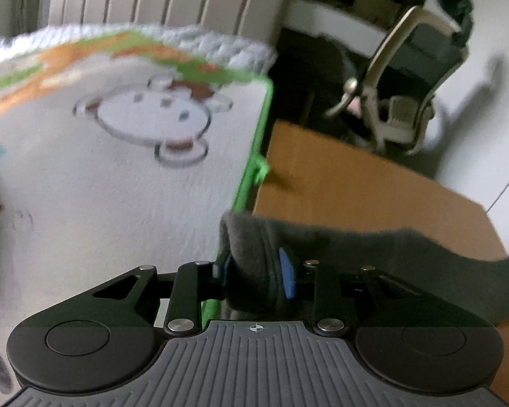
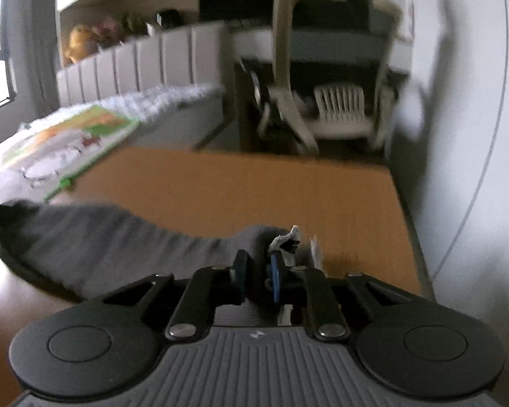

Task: Fold clothes

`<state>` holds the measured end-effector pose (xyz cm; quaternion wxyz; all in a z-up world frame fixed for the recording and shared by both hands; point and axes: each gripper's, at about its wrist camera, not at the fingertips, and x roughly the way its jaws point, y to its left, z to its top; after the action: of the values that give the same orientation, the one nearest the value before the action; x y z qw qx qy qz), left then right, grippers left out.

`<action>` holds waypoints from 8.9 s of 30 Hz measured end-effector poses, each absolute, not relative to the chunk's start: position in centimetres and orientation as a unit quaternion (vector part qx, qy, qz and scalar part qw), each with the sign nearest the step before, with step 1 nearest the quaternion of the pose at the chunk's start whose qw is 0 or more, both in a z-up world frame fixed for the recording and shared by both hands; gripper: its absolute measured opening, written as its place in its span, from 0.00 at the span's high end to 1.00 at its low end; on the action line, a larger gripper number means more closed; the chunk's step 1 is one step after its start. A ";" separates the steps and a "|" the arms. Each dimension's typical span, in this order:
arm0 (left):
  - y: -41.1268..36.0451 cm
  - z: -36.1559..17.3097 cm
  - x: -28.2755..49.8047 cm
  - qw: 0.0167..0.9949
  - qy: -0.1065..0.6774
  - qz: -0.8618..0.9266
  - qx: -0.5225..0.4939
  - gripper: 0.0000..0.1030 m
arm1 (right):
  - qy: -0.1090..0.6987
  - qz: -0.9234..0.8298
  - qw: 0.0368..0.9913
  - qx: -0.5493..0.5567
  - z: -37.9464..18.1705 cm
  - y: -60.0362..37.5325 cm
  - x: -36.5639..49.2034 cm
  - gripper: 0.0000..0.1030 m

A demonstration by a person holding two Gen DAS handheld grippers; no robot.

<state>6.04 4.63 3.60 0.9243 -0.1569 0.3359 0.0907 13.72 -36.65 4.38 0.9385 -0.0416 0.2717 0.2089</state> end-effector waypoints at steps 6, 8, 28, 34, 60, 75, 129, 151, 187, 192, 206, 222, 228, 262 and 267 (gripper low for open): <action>2.9 4.7 3.7 0.927 0.339 0.072 -0.142 0.69 | 0.250 0.201 0.947 -0.030 6.2 -37.2 15.4 0.86; 2.9 3.5 3.4 0.920 0.360 0.082 -0.135 0.67 | 0.300 0.193 0.934 -0.013 4.0 -37.8 16.4 0.85; -2.4 0.0 5.6 0.928 0.337 -0.007 -0.159 0.08 | 0.316 0.223 0.917 0.095 0.3 -34.3 13.4 0.00; -2.5 -0.1 2.8 0.931 0.336 0.001 -0.141 0.08 | 0.321 0.238 0.909 0.117 -0.3 -33.6 11.0 0.00; -3.2 -0.5 -0.7 0.941 0.330 0.052 -0.059 0.00 | 0.337 0.255 0.899 0.113 -0.4 -32.9 14.7 0.00; -4.2 1.1 -0.6 0.940 0.313 0.025 -0.134 0.00 | 0.320 0.270 0.904 0.091 -1.1 -35.1 9.2 0.00; -14.6 -0.9 1.9 0.935 0.287 -0.135 -0.158 0.00 | 0.331 0.256 0.908 0.025 -0.7 -34.2 7.9 0.00; -13.8 -0.9 1.5 0.930 0.279 -0.149 -0.189 0.00 | 0.324 0.252 0.911 0.031 -0.7 -34.4 7.7 0.00; -16.1 -0.3 1.7 0.937 0.301 -0.134 -0.118 0.00 | 0.269 0.147 0.941 0.142 2.8 -43.8 4.5 0.04; -16.5 -0.3 1.7 0.938 0.303 -0.128 -0.107 0.00 | 0.314 0.155 0.922 0.165 1.0 -42.6 5.5 0.34; -15.9 -0.5 1.7 0.937 0.299 -0.133 -0.122 0.00 | 0.364 0.168 0.886 0.233 -1.3 -41.6 6.6 0.50; -15.6 -0.3 1.9 0.931 0.309 -0.155 -0.117 0.00 | 0.277 0.184 0.943 -0.005 1.6 -34.3 5.9 0.80; -13.1 1.8 3.1 0.921 0.316 -0.153 -0.166 0.02 | 0.253 0.209 0.937 -0.119 1.2 -29.6 4.5 0.79; -17.4 1.2 9.4 0.914 0.364 -0.148 -0.101 0.51 | 0.295 0.168 0.938 0.078 0.7 -37.8 6.4 0.47; -17.3 1.1 9.5 0.915 0.360 -0.152 -0.102 0.50 | 0.329 0.150 0.926 0.107 -0.6 -38.5 7.9 0.64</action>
<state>9.45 -17.26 1.08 0.9150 -0.1023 0.3595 -0.1516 7.87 -38.51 -0.62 0.9262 0.1070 0.3286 0.1504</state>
